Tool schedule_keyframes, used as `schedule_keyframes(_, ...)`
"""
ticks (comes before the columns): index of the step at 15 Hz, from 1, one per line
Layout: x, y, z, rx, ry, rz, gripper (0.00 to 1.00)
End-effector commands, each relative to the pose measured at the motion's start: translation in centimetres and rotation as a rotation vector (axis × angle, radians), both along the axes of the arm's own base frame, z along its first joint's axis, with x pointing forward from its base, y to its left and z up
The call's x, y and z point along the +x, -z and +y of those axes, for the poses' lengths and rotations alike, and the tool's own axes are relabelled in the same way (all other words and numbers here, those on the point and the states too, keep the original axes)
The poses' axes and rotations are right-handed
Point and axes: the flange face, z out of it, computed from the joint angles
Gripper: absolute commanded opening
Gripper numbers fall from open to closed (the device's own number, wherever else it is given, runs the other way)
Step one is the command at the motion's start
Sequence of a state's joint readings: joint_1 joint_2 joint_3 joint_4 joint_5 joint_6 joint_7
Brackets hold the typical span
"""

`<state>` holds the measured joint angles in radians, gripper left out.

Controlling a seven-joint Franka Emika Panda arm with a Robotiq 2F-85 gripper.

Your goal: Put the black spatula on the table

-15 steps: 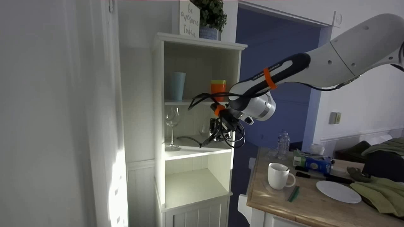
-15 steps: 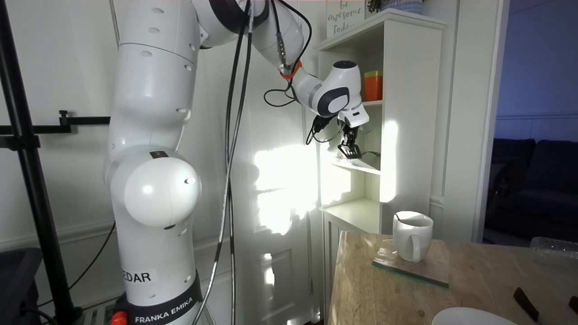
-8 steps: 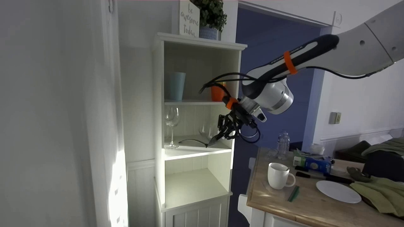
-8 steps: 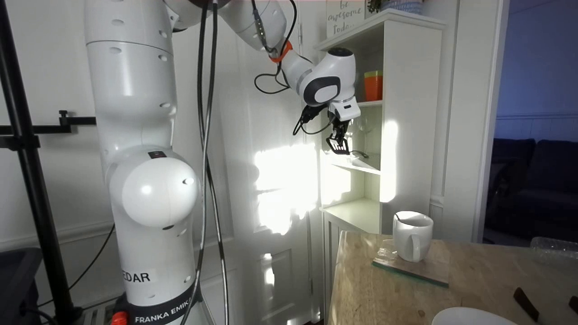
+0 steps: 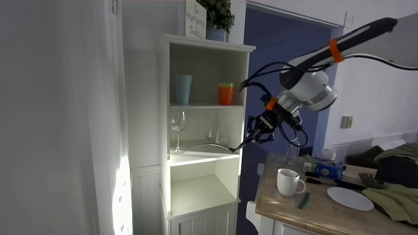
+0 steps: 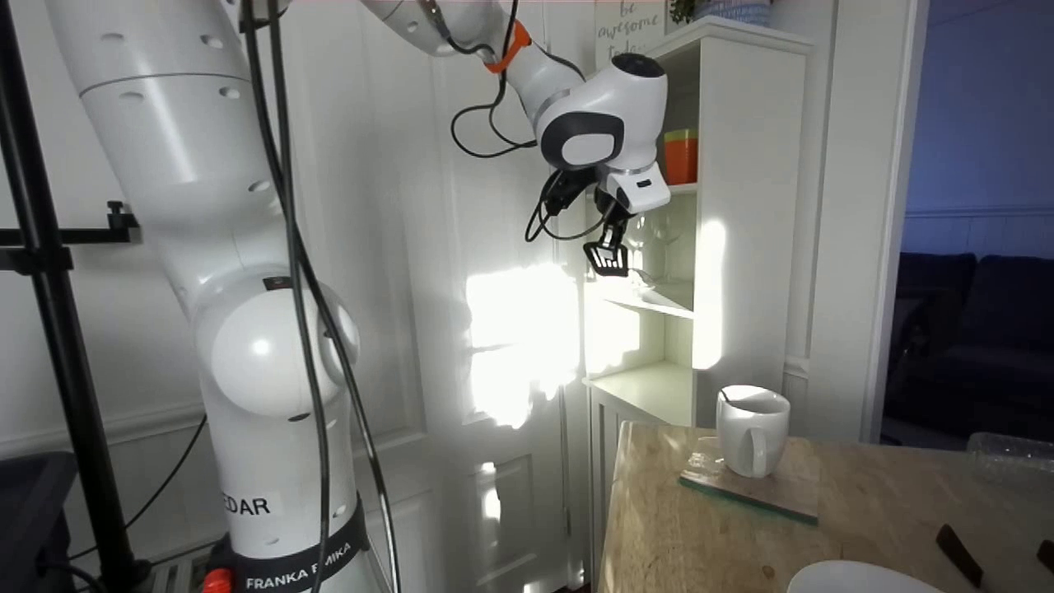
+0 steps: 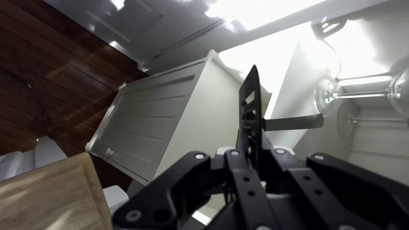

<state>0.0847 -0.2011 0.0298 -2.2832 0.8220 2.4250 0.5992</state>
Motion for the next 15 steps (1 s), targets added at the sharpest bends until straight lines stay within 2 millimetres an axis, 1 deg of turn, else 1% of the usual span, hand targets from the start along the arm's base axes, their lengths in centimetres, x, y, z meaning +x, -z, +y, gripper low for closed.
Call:
schedule_keyframes(1,-5.4,-1.2,-4.3,0.045,-0.114,-0.022,0.02)
schedule_keyframes(2,-6.6,-1.4,-5.5,0.055,-0.156,-0.017,0.02)
schedule_keyframes(7,-14.2,-2.5,-12.2,0.133,-0.42,0.027,0.02)
schedule_keyframes(9,-16.8,-3.0,-15.4,0.142,-0.453,0.038,0.02)
schedule_keyframes(11,-18.9,-3.7,-18.9,0.144,-0.402,0.026,0.02)
schedule_keyframes(15,-22.0,-4.9,-25.6,0.136,-0.175,-0.034,0.02)
